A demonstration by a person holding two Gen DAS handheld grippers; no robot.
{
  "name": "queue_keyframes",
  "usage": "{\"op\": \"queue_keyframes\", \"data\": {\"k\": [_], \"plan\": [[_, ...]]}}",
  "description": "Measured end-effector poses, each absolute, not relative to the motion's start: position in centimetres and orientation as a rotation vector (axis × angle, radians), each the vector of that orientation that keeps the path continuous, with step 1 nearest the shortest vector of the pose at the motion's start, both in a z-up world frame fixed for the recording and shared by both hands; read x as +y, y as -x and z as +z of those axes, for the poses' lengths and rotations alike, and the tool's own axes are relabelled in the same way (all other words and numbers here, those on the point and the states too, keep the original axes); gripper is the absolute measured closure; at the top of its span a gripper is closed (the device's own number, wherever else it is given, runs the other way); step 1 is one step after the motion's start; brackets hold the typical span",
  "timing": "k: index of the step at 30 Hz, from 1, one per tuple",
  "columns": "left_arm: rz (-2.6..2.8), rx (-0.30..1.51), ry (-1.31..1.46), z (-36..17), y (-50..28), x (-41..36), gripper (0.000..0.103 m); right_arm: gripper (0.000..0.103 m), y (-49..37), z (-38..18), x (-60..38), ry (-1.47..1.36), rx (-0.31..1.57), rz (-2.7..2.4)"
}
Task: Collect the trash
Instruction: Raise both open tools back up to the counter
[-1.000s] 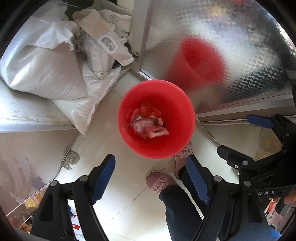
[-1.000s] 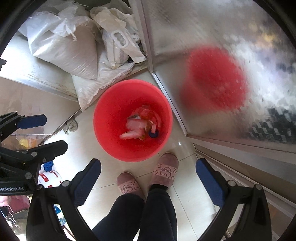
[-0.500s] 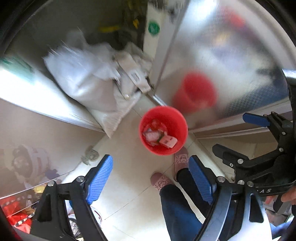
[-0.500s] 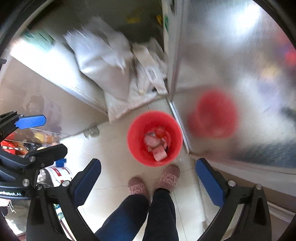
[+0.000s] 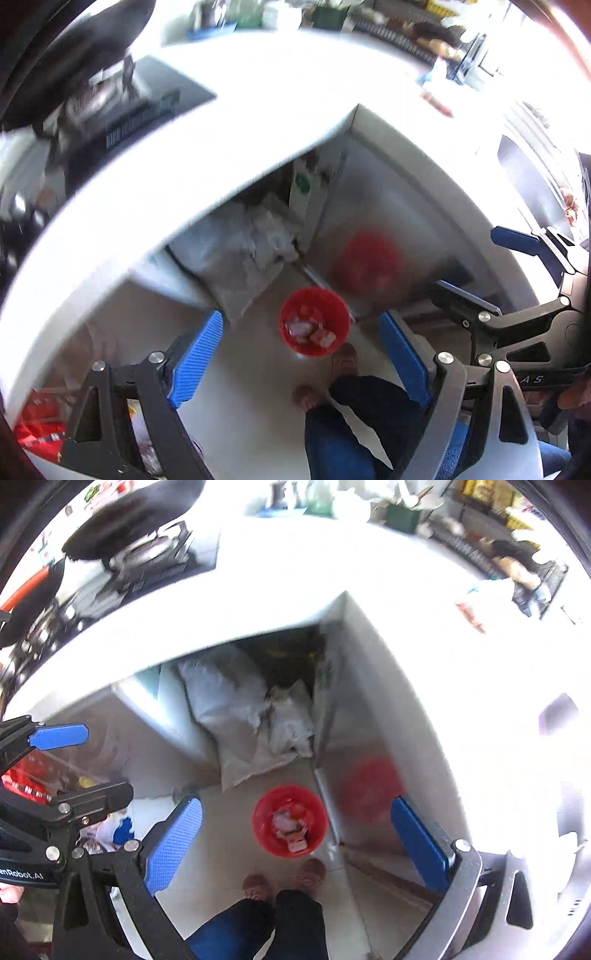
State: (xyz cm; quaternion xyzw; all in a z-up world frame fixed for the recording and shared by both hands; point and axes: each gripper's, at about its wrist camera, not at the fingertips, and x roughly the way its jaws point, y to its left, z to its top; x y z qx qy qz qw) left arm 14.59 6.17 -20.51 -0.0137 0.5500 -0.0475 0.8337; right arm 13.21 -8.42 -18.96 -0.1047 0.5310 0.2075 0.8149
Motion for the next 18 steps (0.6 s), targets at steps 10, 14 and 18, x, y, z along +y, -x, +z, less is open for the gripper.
{"op": "queue_keyframes", "data": {"k": [10,14,18], "plan": [[-0.162,1.055,-0.085,-14.4,-21.7,2.3,0.017,0.001,-17.7,-12.9,-12.3,0.165,1.077,0.332],[-0.198,1.025,-0.127,-12.3,-26.1,0.2,0.017,0.001,-20.7,-11.0,-14.2,0.148,1.041,0.288],[-0.234,1.014,-0.152,-10.9,-30.9,-2.2,0.017,0.001,-24.7,-10.3,-15.9,0.120,1.037,0.255]]}}
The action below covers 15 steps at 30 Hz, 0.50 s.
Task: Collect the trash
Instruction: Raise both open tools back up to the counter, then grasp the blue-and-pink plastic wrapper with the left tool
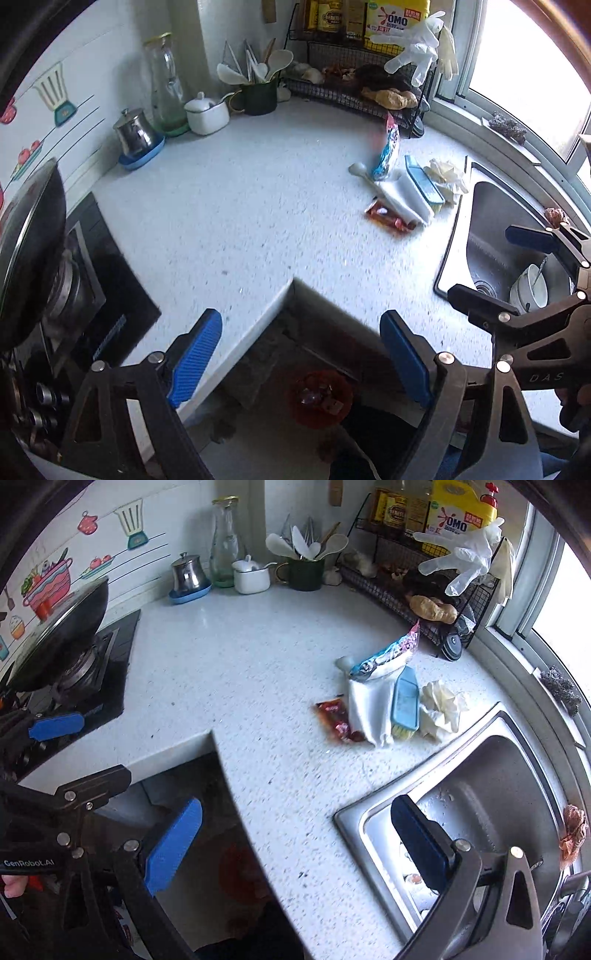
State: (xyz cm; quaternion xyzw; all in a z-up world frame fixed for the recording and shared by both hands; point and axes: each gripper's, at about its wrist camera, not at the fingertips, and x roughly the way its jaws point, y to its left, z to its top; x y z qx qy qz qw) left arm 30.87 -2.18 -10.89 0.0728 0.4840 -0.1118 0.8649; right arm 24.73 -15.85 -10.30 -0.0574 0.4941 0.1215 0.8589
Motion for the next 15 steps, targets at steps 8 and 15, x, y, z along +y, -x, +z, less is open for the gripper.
{"op": "queue_keyframes", "data": {"k": [8,15], "plan": [[-0.297,1.017,-0.202,-10.3,-40.5,-7.6,0.017,0.001,-32.3,-9.6,-20.9,0.063,1.060,0.177],[-0.335,1.047,-0.214,-10.9,-47.1,-12.0,0.017,0.001,-37.3,-9.9,-25.0,0.013,1.075,0.097]]}}
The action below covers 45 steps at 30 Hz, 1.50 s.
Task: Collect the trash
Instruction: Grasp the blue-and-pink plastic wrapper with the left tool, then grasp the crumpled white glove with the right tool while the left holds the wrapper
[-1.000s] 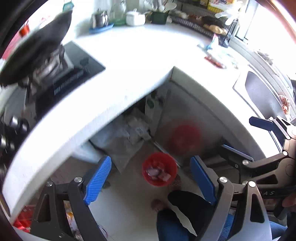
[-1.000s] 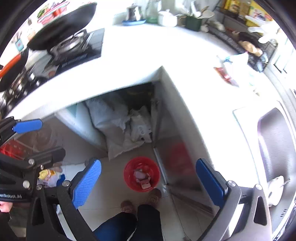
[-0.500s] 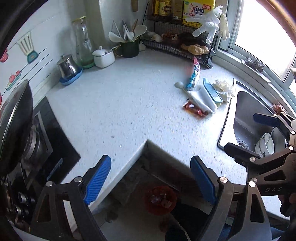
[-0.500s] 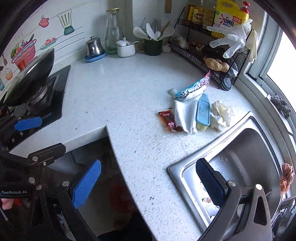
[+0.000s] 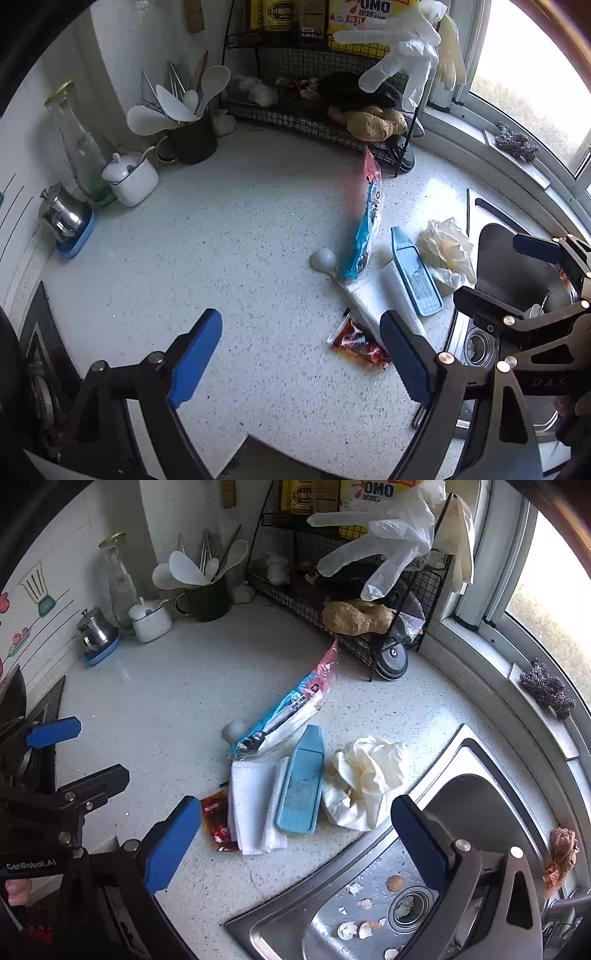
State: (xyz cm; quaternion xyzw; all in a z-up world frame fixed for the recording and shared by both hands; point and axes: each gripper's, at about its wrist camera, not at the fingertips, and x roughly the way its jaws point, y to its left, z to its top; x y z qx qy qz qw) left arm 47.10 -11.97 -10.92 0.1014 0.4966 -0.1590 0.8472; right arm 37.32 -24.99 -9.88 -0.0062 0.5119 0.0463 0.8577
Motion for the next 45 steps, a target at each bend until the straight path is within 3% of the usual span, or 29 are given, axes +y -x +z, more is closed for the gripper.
{"op": "queue_keyframes", "data": {"k": [23,24,27,29,32,35,45], "plan": [[-0.506,1.216,-0.376,-19.0,-57.2,-22.1,0.018,0.001,-43.3,-16.5,-33.8,-0.159,1.222,-0.044],[-0.509,1.215,-0.380,-19.2,-57.4,-22.2,0.021,0.001,-43.5,-16.7,-34.1,-0.165,1.227,-0.049],[-0.523,1.248,-0.375,-20.3,-58.2,-22.4,0.044,0.001,-43.8,-17.2,-34.4,-0.178,1.237,-0.047],[-0.533,1.267,-0.371,-20.9,-58.5,-22.5,0.066,0.001,-43.8,-17.4,-34.6,-0.176,1.239,-0.050],[-0.553,1.274,-0.360,-21.0,-58.4,-22.6,0.084,0.001,-44.0,-17.6,-34.7,-0.181,1.244,-0.046],[-0.556,1.245,-0.371,-20.3,-57.9,-23.0,0.090,0.001,-43.8,-17.3,-34.8,-0.214,1.245,-0.029],[-0.548,1.209,-0.303,-18.0,-56.1,-21.6,0.092,0.001,-42.9,-16.1,-34.7,-0.235,1.219,0.043]]}}
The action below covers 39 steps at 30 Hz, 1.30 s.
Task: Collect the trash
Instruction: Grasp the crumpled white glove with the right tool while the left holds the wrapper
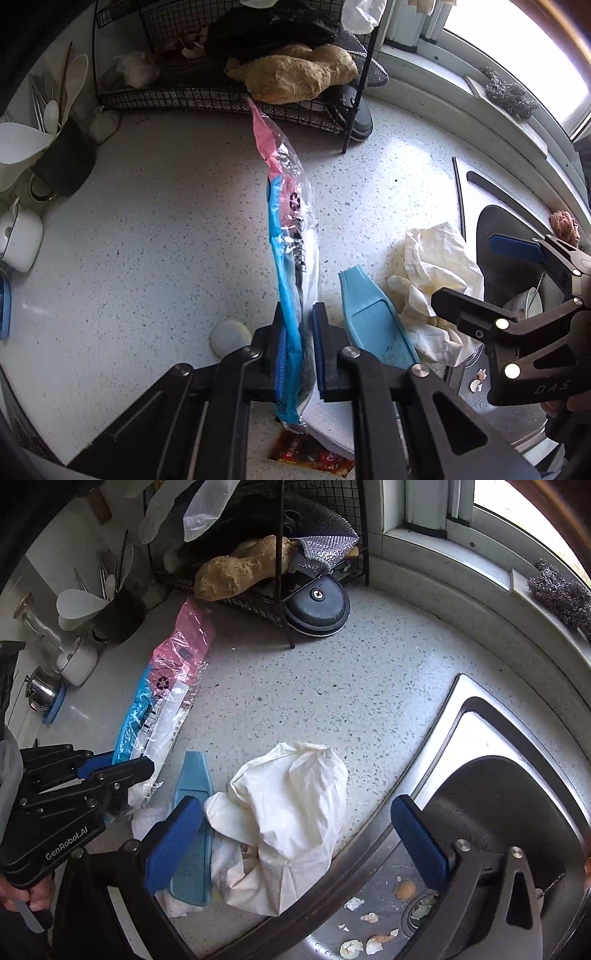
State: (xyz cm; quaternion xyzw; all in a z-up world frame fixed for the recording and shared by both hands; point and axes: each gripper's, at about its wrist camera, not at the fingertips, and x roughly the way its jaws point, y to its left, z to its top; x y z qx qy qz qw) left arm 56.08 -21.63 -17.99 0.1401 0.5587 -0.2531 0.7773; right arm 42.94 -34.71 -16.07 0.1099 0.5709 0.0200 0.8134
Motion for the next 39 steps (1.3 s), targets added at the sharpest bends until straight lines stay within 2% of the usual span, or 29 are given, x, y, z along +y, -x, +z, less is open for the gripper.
{"op": "queue_keyframes", "data": {"k": [3,6,8,9,11,13,20,30,39], "plan": [[-0.528,1.217,-0.296,-18.1,-55.4,-20.8,0.092,0.001,-43.1,-16.7,-33.7,-0.191,1.236,0.052],[-0.518,1.220,-0.317,-18.6,-55.4,-20.6,0.092,0.016,-43.2,-17.9,-33.0,-0.179,1.271,0.079],[-0.514,1.217,-0.329,-18.8,-55.0,-20.1,0.092,0.047,-43.4,-18.8,-32.6,-0.151,1.311,0.090],[-0.510,1.216,-0.333,-18.9,-55.0,-20.2,0.092,0.054,-43.4,-19.2,-32.4,-0.135,1.330,0.092],[-0.506,1.213,-0.328,-18.9,-54.5,-20.0,0.092,0.075,-43.2,-19.4,-32.2,-0.128,1.336,0.092],[-0.508,1.204,-0.324,-18.5,-53.9,-19.7,0.092,0.090,-42.9,-19.0,-32.0,-0.125,1.330,0.089],[-0.510,1.160,-0.277,-16.0,-50.9,-17.1,0.092,0.095,-40.7,-15.3,-30.8,-0.131,1.243,0.132],[-0.451,1.099,-0.210,-13.0,-44.5,-10.7,0.092,0.095,-36.9,-10.7,-24.9,-0.096,1.154,0.259],[-0.369,1.092,-0.170,-12.2,-36.8,-4.7,0.092,0.095,-31.3,-9.6,-19.8,-0.041,1.123,0.352]]}}
